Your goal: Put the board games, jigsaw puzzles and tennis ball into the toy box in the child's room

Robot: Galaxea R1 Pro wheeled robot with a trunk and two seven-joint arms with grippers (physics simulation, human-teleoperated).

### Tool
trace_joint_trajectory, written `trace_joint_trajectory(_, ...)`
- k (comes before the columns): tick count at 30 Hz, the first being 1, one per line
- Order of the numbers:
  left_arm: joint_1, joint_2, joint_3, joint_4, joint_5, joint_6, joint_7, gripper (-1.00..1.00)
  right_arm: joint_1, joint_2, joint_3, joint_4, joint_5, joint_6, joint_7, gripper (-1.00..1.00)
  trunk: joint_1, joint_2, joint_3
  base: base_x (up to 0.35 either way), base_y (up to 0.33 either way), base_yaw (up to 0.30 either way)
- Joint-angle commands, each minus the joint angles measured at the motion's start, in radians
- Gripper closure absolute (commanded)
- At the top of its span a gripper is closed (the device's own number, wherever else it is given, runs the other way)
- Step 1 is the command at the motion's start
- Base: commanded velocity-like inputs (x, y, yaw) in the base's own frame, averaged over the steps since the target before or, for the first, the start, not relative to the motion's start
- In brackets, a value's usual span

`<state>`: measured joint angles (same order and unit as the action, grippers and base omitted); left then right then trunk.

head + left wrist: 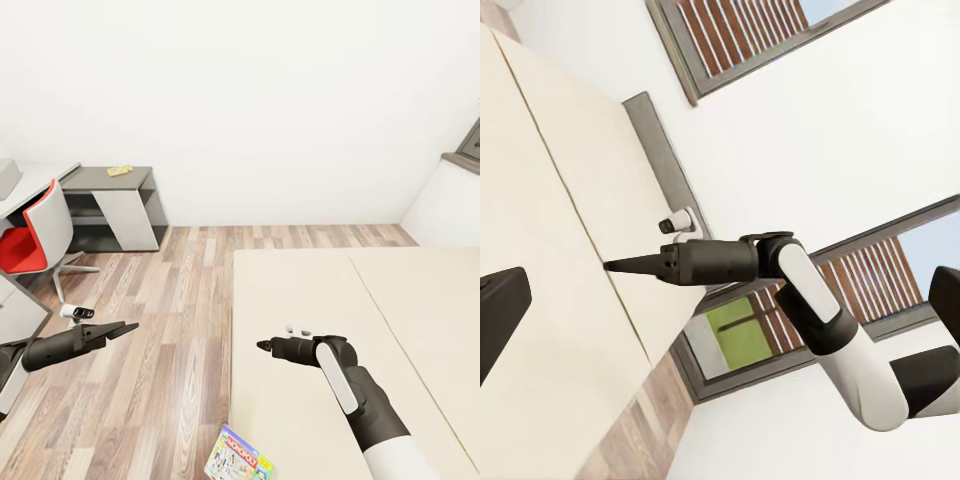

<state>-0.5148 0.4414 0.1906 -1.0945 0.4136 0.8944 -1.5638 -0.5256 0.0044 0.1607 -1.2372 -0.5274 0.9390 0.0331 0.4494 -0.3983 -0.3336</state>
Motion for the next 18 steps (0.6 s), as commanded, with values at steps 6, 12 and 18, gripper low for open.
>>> trace_joint_trajectory(6, -0.001, 0.0, 0.0, -0.001, 0.0, 0.011, -0.003, -1.0, -0.001, 0.0, -0.001, -0.001, 0.004, 0.004, 0.003, -1.0, 0.001, -0.002, 0.008, 0.0, 0.0, 0.0)
trace_joint_trajectory(12, -0.001, 0.0, 0.0, 0.0, 0.0, 0.011, -0.003, -1.0, -0.001, 0.0, -0.001, -0.001, 0.004, 0.004, 0.003, -1.0, 0.001, -0.002, 0.018, 0.0, 0.0, 0.0)
trace_joint_trajectory(18, -0.001, 0.0, 0.0, 0.0, 0.0, 0.011, -0.003, -1.0, -0.001, 0.0, 0.0, -0.001, 0.004, 0.004, 0.003, -1.0, 0.001, -0.002, 0.028, 0.0, 0.0, 0.0)
